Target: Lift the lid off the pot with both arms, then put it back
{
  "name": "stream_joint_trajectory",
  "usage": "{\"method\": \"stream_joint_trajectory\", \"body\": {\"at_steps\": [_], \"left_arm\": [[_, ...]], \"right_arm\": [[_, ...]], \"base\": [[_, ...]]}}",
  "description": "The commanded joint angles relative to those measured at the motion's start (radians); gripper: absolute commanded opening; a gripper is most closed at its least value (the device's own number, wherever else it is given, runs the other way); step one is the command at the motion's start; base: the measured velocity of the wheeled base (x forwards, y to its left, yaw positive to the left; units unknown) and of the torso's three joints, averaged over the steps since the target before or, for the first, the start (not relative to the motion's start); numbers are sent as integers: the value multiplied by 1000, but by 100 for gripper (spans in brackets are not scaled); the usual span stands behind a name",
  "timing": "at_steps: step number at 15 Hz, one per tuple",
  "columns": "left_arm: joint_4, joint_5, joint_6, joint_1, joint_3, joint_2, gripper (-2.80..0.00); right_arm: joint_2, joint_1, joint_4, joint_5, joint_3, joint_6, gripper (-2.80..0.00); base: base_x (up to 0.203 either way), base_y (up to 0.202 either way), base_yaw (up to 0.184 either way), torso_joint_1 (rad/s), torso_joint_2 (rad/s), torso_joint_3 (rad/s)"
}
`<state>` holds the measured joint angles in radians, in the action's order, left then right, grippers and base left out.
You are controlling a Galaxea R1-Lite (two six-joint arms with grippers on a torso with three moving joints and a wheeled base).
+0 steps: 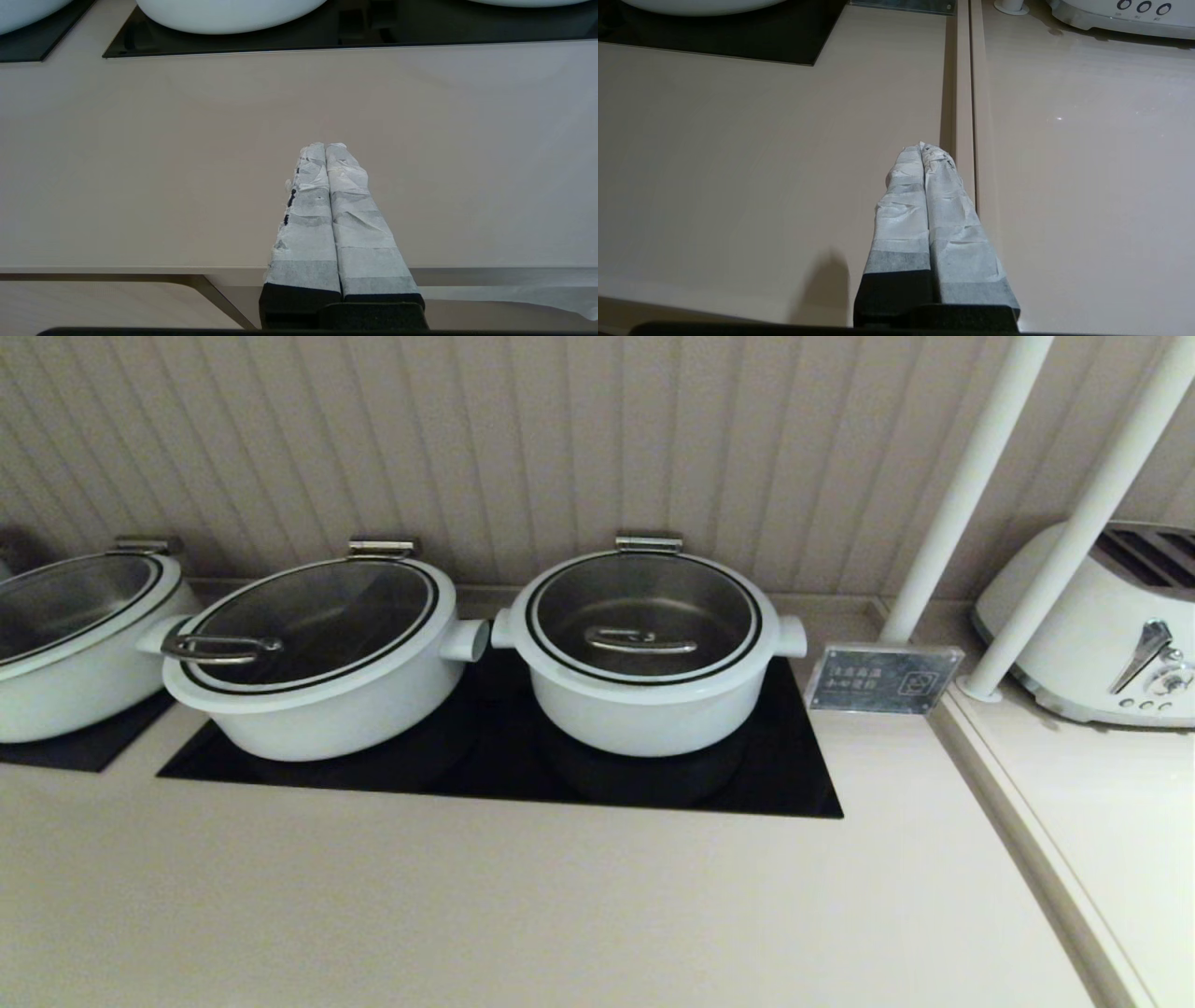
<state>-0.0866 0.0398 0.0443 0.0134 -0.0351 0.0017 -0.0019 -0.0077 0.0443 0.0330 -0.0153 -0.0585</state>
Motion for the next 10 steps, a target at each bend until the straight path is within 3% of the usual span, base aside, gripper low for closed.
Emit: {"method": "stream_joint_trajectory", "body": {"at_steps": [1,7,10], "left_arm": [[-1,0,0,0,0,0,-280],[-1,0,0,0,0,0,-280],[-1,0,0,0,0,0,-280]], "right_arm": [[2,0,0,1,0,0,-280],[2,0,0,-1,0,7,-280],[2,0,-1,-24,0,55,-280]], "base": [[0,0,0,0,0,0],[0,0,0,0,0,0],[0,0,0,0,0,0]]}}
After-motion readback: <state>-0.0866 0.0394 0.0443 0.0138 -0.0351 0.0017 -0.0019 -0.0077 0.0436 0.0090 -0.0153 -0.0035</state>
